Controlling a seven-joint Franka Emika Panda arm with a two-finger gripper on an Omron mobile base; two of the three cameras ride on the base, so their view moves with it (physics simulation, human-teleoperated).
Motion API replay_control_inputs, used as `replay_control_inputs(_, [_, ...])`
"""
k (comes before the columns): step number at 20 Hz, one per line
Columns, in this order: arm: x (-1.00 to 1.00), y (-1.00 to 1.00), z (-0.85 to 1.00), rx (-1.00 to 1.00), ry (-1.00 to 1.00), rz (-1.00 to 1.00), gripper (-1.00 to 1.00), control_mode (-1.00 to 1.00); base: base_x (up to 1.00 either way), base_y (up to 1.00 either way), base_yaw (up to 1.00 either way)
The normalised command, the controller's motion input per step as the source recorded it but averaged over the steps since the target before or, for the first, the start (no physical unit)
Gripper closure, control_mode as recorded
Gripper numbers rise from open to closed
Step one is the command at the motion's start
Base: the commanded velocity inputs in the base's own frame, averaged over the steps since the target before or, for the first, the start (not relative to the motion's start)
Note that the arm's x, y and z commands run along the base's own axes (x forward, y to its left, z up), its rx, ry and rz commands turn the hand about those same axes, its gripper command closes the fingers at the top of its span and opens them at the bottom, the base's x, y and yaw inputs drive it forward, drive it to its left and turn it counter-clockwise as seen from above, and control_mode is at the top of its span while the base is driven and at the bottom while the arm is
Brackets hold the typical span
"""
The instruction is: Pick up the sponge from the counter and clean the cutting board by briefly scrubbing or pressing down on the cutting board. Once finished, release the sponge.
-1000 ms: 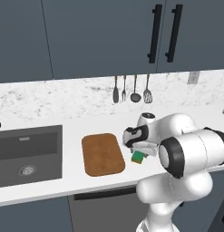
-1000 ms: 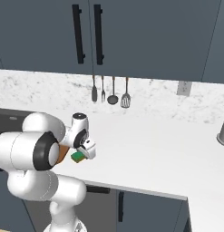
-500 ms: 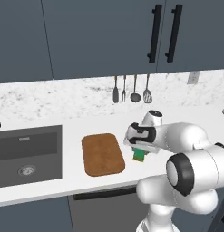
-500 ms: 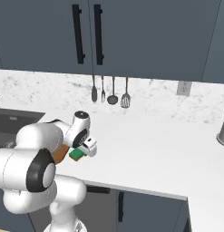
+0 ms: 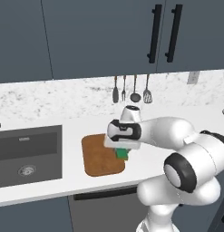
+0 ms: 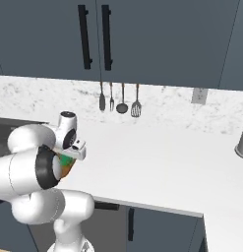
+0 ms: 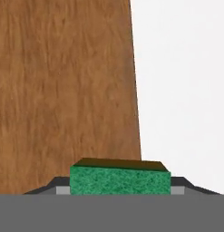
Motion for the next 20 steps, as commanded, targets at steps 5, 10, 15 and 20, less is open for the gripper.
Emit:
replay_control_inputs(5, [0.76,1.00,0.53,0.00,0.05,0.21,1.00,-1.00,0.00,0.00,0.00])
replay_control_inputs(10, [0.94,1.00,0.12,-0.07,0.03,0.10,1.00,-1.00,0.00,0.00,0.00])
replay_control_inputs(15, [0.46,0.65,-0.42,-0.04,-0.01,-0.02,1.00,-1.00,0.00,0.00,0.00])
replay_control_inputs(20, [0.20,0.03,-0.41,-0.05,0.00,0.00,1.00,-1.00,0.00,0.00,0.00])
